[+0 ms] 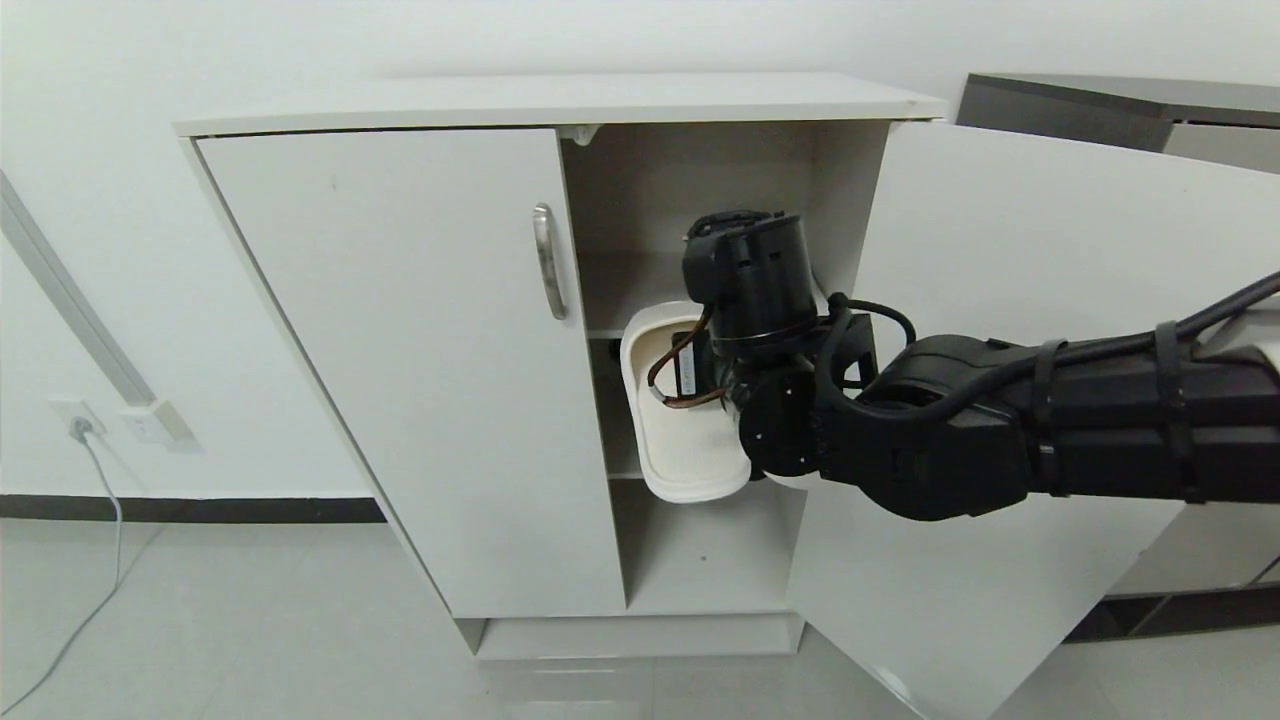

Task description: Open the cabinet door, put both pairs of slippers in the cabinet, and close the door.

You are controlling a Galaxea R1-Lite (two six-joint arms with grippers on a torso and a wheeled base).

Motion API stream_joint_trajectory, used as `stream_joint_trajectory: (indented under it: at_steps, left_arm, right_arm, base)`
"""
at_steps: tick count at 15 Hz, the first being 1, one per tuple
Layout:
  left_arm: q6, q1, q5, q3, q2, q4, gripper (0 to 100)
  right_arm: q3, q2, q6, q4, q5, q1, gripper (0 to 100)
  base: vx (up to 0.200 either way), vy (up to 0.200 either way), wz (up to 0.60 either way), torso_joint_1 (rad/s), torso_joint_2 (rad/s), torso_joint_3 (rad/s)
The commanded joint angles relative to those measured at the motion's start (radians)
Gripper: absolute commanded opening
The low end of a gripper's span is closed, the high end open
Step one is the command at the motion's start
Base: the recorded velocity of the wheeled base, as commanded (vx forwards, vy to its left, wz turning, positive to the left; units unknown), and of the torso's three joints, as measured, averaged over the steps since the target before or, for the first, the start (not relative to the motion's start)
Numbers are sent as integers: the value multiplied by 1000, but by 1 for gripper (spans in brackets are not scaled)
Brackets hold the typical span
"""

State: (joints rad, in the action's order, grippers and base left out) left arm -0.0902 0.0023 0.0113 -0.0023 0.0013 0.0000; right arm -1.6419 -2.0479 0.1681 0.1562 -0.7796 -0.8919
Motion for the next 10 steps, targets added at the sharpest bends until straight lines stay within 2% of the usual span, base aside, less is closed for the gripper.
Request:
stream_joint_trajectory:
  at_steps: [1,10]
  left_arm:
    - [0,1,1,-1,0,0,0]
    - [0,1,-1,-1,0,0,0]
  right_arm:
    - [-1,-3,2,0,0,-1,0]
    - [-1,-3,7,3,3,-1,0]
  base:
    - [200,0,0,7,2,-2]
    - [200,0,0,2,3,2]
